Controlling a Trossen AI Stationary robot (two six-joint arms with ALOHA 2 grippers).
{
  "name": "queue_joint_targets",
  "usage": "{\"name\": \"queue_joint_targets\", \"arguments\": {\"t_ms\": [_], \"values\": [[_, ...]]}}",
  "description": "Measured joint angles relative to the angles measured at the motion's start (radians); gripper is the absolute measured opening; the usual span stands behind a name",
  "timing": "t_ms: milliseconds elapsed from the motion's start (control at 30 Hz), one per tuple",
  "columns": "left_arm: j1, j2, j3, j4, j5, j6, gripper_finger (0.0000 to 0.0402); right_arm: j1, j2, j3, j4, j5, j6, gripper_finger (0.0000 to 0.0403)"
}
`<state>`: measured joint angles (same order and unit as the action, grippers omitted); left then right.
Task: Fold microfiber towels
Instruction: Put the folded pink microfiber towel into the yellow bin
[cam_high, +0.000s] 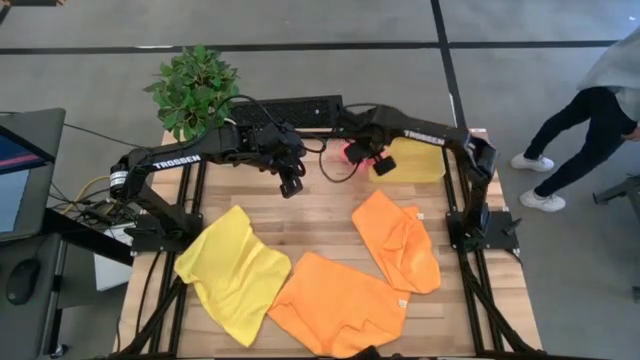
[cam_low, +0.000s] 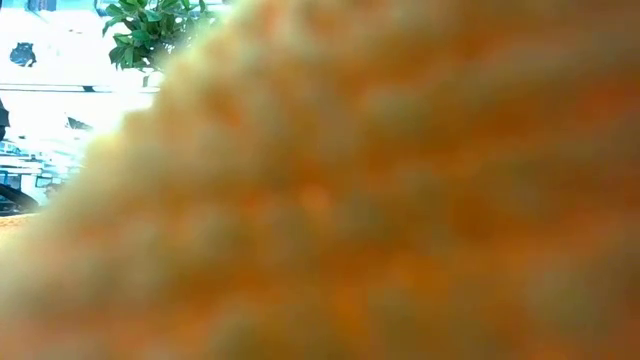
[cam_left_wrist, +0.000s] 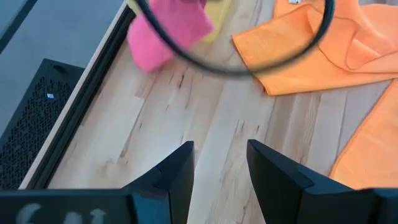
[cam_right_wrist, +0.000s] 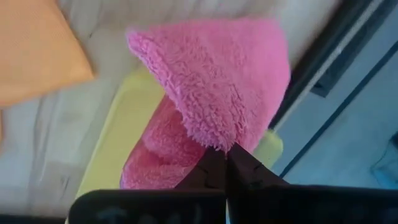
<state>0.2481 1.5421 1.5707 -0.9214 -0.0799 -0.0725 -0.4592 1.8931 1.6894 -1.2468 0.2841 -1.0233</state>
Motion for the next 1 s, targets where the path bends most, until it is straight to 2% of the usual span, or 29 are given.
{"name": "queue_joint_targets", "arguments": {"t_ms": [167,233,567,800,1000], "values": [[0.000,0.000,0.000,0.000,-0.007,-0.002,0.0141,-0.058,-0.076,-0.002,-0.069,-0.134,-0.054,0.0013],[0.000,0.000,0.000,0.001,-0.012,-0.004,0.0141,-0.075,-0.104,-0.026,-0.083,-0.156,-0.090,0.0013],[0.000,0.000,0.000,0.034,-0.014,-0.022,0.0141,-0.177,-0.178,-0.182,-0.036,-0.144,-0.108,0.0013],[0.000,0.000,0.000,0.053,-0.014,-0.022,0.0142,-0.247,-0.180,-0.262,0.052,-0.063,-0.114,0.0011],[0.000,0.000,0.000,0.053,-0.014,-0.030,0.0142,-0.302,-0.176,-0.312,0.075,-0.050,-0.155,0.0012]]}}
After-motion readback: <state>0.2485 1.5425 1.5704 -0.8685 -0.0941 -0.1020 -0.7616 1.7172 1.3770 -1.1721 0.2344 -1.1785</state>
